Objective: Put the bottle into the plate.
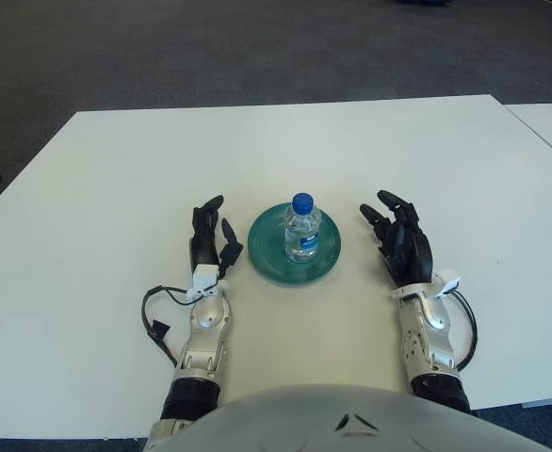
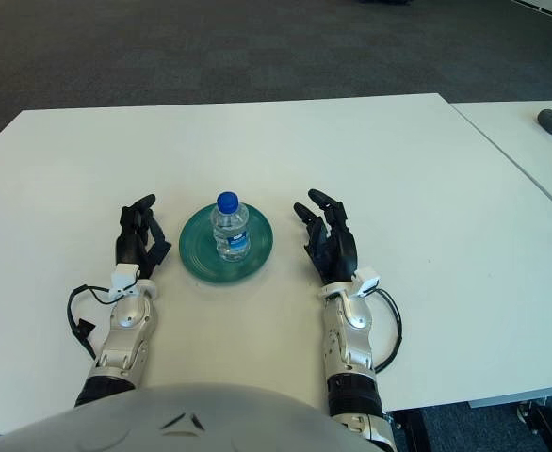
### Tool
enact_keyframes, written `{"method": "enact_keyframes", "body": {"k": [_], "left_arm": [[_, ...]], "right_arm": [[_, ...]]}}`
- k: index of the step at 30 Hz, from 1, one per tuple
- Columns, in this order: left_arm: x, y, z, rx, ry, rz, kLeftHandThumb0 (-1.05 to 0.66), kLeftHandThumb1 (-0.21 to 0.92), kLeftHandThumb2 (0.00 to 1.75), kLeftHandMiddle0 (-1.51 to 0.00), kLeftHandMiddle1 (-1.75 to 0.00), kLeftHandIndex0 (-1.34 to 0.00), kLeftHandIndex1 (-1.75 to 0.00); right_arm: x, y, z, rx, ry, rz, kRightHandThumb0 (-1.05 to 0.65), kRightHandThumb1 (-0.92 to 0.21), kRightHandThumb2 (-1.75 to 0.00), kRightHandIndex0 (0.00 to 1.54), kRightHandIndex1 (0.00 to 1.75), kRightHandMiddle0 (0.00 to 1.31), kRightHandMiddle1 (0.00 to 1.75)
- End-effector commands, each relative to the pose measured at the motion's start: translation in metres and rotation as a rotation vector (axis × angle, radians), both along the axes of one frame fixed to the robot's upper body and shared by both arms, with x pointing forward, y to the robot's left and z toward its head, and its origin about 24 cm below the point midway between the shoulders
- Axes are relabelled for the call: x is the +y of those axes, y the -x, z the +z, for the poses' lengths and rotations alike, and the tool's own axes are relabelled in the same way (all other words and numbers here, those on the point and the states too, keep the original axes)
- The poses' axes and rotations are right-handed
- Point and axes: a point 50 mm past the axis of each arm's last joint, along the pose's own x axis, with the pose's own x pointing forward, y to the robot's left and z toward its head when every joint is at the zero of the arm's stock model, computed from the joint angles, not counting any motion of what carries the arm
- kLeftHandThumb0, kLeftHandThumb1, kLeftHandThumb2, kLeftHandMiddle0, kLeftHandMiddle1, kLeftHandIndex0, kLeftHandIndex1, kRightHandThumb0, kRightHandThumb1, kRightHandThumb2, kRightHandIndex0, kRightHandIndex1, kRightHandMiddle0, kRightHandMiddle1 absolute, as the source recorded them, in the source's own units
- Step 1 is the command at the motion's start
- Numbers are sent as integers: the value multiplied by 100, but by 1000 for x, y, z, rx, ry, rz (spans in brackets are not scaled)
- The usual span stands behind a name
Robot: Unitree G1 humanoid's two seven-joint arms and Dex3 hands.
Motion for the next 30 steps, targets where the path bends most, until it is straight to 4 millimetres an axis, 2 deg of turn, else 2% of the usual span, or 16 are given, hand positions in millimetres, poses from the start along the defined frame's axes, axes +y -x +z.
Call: {"method": "enact_keyframes", "body": {"k": [1, 11, 30], "left_arm": [[-11, 7, -15, 100, 71, -8, -53, 92, 96, -59, -70, -32, -101], [-9, 8, -10, 151, 83, -77, -55, 92, 93, -60, -76, -36, -106], [-7, 10, 1, 222, 64, -100, -53, 92, 91, -59, -76, -37, -106]], "right_arm": [[-8, 18, -27, 132, -15, -26, -69, -92, -67, 52, 63, 12, 98], [-10, 19, -26, 136, -12, -24, -69, -92, -67, 52, 64, 13, 98], [-9, 18, -25, 128, -12, -22, -69, -92, -65, 51, 66, 13, 97]]}}
